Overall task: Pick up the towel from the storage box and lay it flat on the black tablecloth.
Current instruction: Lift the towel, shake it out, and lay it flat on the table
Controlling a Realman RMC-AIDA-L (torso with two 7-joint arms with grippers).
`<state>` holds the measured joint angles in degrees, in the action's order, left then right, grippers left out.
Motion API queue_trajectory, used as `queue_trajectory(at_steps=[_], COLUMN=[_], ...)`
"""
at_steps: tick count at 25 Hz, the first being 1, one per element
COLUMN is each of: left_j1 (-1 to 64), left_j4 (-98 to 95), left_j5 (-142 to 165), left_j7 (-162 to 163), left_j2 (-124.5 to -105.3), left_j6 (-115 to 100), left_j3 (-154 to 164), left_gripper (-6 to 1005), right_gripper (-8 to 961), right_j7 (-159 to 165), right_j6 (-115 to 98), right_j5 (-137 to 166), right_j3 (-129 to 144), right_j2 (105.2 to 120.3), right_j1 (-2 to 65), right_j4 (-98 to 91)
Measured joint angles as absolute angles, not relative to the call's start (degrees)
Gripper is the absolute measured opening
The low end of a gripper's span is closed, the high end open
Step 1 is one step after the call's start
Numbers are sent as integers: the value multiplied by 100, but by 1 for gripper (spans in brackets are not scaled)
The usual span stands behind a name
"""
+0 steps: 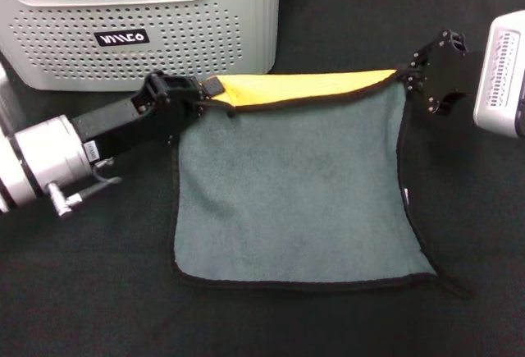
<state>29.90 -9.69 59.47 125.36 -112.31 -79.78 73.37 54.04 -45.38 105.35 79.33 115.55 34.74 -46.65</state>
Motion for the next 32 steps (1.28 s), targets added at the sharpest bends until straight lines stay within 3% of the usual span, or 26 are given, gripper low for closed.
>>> queue_trajectory(at_steps=[22,28,32], left_j1=[2629,2470,2380], left_j4=[-946,-940,-940], left_j5=[4878,4546,4416], left_j7=[13412,13412,13411], left_j2=[-11824,-11931,-11970], left_j6=[-7697,-7696,-7696], left_j3=[7339,7339,7338], left_gripper=[56,99,182], right_gripper=[7,7,6], right_j7=[5905,5897,5860], right_j6=[-4699,-4751,-4755], right_j5=[10319,10318,10318], right_j3=[7596,7593,7593], right_j2=[11531,11500,11478], right_j1=[3580,3628,3646], right_j4=[-4241,-4236,-4226])
